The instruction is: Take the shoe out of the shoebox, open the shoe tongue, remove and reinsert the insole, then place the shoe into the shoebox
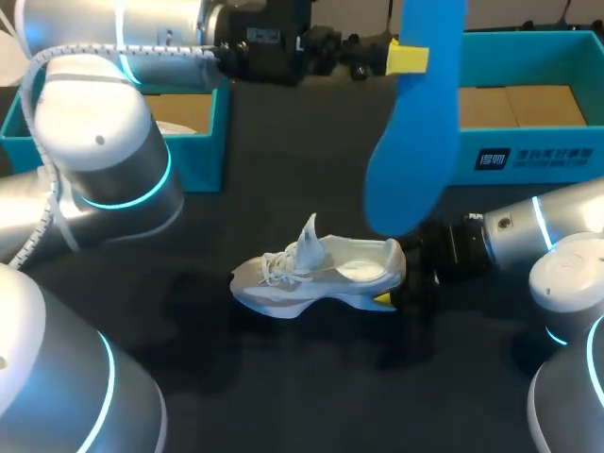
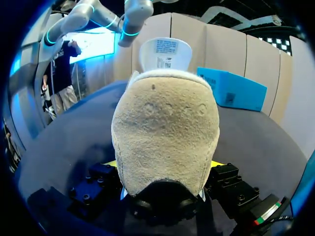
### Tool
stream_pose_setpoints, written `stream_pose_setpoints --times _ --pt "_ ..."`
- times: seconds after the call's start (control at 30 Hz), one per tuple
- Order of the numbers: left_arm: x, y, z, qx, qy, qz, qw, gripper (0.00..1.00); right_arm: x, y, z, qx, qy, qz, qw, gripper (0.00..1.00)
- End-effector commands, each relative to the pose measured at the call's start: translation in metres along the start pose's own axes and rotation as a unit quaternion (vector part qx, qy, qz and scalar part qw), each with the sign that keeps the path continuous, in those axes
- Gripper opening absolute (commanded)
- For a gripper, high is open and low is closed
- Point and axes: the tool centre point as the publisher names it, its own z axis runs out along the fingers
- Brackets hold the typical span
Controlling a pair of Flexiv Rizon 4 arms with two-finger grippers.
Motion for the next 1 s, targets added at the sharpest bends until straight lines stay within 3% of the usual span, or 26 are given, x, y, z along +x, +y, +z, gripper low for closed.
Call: stream_pose_setpoints --times 0.03,0.33,0.5,0.83,1.0 --pt "0.010 -0.004 -0.015 -0.008 -0.003 -0.005 1.000 0.00 0.000 0.001 0.000 0.002 0.000 0.000 1.000 0.00" --pt "0.031 -0.013 -0.029 0.003 -0.016 -0.025 1.000 0.00 0.000 0.001 0.000 0.002 0.000 0.000 1.000 0.00" --pt "0.044 -0.013 -0.029 0.001 -0.004 -0.061 0.998 0.00 0.000 0.001 0.000 0.002 0.000 0.000 1.000 0.00" --pt "0.065 -0.014 -0.025 0.045 0.001 -0.121 0.992 0.00 0.000 0.001 0.000 0.002 0.000 0.000 1.000 0.00" --pt "0.075 -0.015 -0.024 0.049 0.012 -0.138 0.989 0.00 0.000 0.001 0.000 0.002 0.000 0.000 1.000 0.00"
